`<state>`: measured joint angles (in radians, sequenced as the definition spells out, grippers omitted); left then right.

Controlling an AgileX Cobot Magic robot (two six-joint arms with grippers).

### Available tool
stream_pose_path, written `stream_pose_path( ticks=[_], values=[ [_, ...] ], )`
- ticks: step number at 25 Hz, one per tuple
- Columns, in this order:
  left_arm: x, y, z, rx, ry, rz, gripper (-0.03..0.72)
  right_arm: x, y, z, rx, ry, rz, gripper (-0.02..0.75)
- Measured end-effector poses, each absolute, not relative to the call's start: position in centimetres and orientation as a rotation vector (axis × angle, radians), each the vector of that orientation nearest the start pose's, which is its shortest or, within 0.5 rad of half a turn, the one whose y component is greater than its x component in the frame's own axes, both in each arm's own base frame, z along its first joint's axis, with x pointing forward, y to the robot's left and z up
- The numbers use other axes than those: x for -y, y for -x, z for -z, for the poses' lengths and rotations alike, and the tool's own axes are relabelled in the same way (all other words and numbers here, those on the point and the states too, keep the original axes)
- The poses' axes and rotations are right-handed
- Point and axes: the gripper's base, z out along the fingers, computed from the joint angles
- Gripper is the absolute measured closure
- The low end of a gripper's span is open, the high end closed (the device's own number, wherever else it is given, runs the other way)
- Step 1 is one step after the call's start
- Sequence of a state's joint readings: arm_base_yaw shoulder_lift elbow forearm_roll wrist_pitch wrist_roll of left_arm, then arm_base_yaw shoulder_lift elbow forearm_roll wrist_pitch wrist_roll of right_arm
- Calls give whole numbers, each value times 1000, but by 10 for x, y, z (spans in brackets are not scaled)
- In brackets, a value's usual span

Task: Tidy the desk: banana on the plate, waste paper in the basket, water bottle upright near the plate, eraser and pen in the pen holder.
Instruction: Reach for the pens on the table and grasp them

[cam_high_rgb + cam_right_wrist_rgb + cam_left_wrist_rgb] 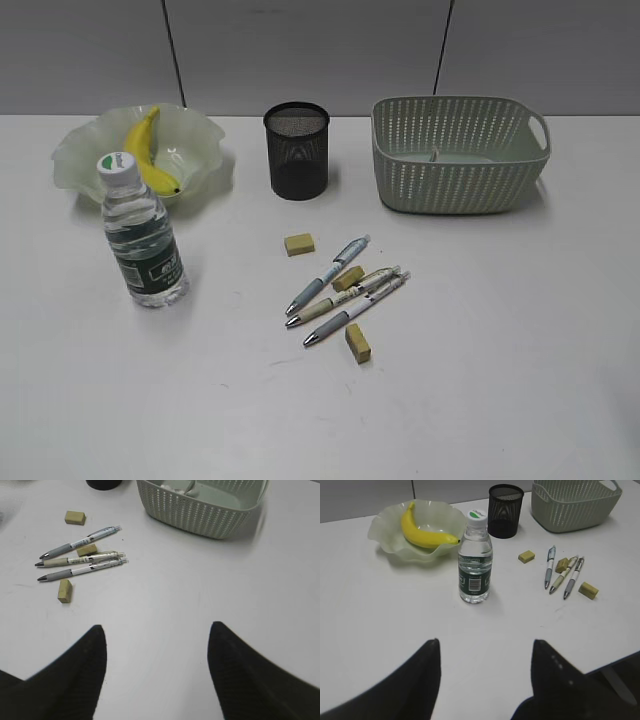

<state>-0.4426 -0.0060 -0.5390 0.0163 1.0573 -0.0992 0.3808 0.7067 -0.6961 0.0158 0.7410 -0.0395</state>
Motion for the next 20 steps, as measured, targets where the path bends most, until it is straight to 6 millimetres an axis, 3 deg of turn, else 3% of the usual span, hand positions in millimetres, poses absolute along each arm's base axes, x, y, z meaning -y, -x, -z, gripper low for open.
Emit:
stream_pose_path(
  ticks=[3, 8, 12, 20],
  values=[
    [-6, 9, -288, -1982, -342, 328, 258, -68, -164, -327, -2278, 464, -218, 234],
    [-6, 9, -288, -1982, -342, 328, 258, -107, -227, -329, -2415, 367, -436, 237],
    [-6, 9, -288, -1982, -342, 328, 258, -140, -269, -307, -2630, 255, -543, 239],
    [-6, 9, -288, -1982, -342, 328, 258, -208, -315, -257, -3016, 233, -367, 240]
  ],
)
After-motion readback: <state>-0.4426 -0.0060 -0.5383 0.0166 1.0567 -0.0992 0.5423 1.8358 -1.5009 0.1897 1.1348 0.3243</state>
